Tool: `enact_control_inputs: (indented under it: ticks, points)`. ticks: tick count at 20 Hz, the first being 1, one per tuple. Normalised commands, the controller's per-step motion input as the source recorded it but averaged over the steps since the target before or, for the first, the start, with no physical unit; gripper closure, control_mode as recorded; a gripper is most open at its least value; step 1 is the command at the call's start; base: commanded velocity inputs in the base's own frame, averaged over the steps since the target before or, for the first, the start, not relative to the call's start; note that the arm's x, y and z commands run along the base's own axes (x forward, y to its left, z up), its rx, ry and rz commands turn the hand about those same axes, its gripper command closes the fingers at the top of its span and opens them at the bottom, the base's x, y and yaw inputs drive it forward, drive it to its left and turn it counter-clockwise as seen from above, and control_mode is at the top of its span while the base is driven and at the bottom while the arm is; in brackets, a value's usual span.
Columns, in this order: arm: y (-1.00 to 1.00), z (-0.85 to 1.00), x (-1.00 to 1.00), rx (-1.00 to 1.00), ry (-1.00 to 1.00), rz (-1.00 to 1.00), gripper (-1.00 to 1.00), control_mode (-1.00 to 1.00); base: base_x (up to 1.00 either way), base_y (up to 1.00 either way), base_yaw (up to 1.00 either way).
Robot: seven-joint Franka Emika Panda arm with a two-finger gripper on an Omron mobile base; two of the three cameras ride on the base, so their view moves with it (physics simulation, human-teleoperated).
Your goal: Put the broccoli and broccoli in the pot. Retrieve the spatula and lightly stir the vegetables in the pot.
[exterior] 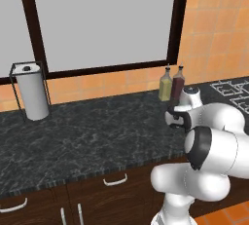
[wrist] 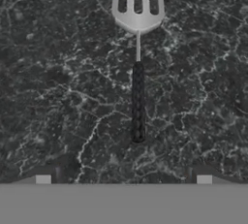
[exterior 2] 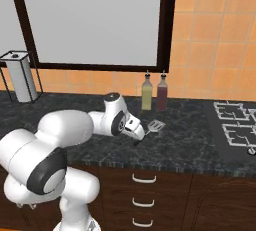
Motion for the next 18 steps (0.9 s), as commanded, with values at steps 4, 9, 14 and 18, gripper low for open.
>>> enact_control_inputs:
  ticks: [4, 9, 14, 18]
  points:
    - [-0.13, -0.25, 0.18, -0.03, 0.07, -0.04, -1.00, -1.00, 0.00, 0.00, 0.00]
    - [-0.11, -0.27, 0.07, -0.02, 0.06, -0.03, -1.00, -1.00, 0.00, 0.00, 0.00]
    - [-0.03, -0.21, 0.18, 0.00, 0.08, -0.01, -1.00, -1.00, 0.00, 0.00, 0.00]
    - [-0.03, -0.07, 0.47, 0.00, 0.12, 0.00, -1.00, -1.00, 0.00, 0.00, 0.00]
